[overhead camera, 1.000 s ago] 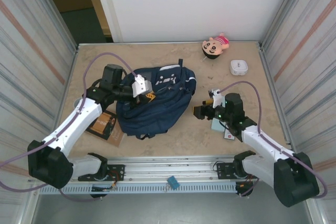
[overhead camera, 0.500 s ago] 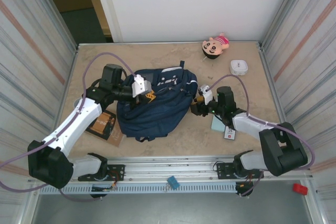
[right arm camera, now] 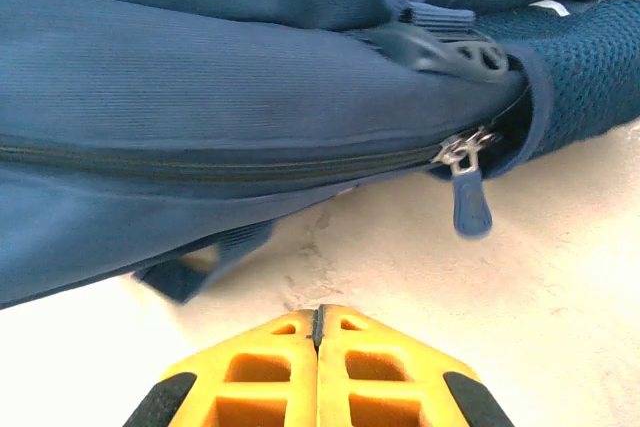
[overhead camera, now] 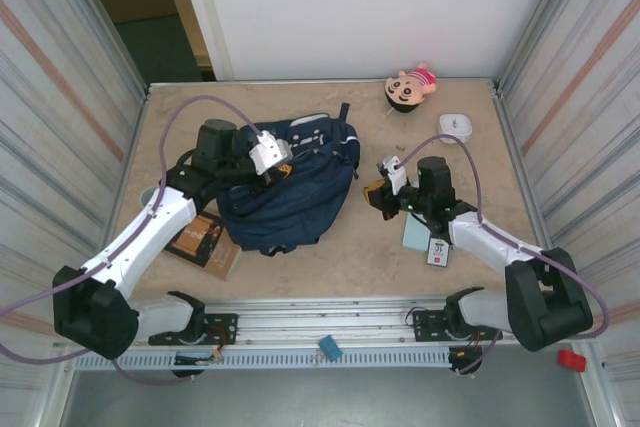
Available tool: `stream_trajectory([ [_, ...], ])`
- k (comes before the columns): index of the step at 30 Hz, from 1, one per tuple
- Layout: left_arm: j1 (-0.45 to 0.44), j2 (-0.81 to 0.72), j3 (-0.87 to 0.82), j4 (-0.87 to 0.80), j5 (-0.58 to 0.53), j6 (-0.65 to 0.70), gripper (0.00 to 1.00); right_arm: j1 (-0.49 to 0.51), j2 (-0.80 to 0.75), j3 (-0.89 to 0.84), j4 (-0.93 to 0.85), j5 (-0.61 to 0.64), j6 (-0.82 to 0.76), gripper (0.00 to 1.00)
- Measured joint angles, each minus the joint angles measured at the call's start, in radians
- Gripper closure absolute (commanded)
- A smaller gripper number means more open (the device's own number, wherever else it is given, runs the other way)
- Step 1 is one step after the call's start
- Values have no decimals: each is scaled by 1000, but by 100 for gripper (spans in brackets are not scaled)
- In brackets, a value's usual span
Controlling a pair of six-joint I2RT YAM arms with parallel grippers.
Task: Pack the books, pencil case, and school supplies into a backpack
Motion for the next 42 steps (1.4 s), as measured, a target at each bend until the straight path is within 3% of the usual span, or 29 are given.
stream_trajectory([
  [4, -26, 6, 0, 9, -65, -28, 100, 13, -24, 23, -67, -18, -4, 99],
  [8, -27, 6, -2, 15, -27, -31, 100, 18, -24, 38, -99, 15, -11, 48],
  [10, -24, 3, -7, 15, 18, -22, 100, 3, -1, 41, -94, 34, -12, 35],
  [17, 61, -47, -19, 6, 250, 5, 100, -41, 181, 137, -81, 36, -36, 28],
  [20, 94, -62, -19, 8, 318, 9, 100, -40, 230, 183, -76, 7, -63, 32],
  [29, 116, -64, -19, 8, 393, 11, 100, -40, 262, 206, -43, -144, -135, 81],
  [32, 116, -64, -19, 9, 375, 10, 100, -41, 262, 206, -49, -173, -140, 91],
  [36, 116, -64, -19, 18, 307, 6, 100, -47, 257, 206, -73, -188, -146, 100],
  [42, 104, -64, -26, 33, 199, 3, 100, -47, 232, 206, -113, -201, -146, 100],
])
